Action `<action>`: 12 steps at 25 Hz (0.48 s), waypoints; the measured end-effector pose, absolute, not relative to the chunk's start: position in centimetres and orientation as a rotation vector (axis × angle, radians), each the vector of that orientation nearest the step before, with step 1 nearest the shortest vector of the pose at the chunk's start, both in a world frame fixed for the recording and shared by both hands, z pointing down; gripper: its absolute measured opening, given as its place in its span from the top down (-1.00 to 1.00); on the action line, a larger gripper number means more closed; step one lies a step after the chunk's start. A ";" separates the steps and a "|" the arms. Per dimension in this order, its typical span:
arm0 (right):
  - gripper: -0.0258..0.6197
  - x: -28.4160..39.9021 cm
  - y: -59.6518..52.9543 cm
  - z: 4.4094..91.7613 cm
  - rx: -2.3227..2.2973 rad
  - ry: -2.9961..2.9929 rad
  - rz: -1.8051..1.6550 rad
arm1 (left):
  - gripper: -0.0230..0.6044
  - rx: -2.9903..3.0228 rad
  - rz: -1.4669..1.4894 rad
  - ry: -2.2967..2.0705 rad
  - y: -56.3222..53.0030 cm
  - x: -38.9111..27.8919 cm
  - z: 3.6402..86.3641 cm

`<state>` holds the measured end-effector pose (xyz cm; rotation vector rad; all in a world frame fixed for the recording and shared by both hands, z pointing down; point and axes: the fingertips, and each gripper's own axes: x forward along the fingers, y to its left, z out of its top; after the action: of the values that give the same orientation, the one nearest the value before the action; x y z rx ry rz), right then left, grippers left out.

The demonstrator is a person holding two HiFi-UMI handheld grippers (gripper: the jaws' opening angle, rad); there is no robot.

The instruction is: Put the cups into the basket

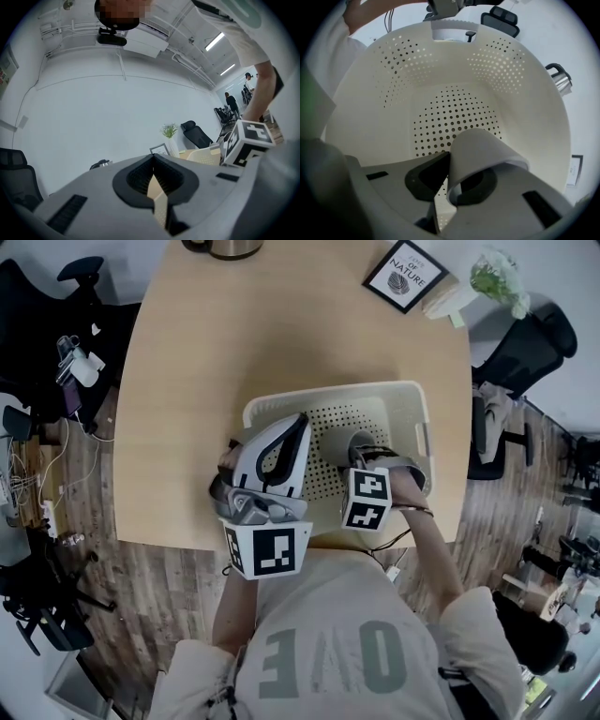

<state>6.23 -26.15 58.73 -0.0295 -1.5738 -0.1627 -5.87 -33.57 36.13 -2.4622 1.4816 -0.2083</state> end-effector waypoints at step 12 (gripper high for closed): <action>0.50 4.6 -25.5 57.5 0.028 -1.682 -0.073 | 0.90 -2.467 -0.219 1.481 -33.5 -5.7 36.1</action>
<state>4.64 -25.48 57.45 0.0284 -1.6823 -0.0729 -5.72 -33.52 36.15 -2.4668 1.4812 -0.2193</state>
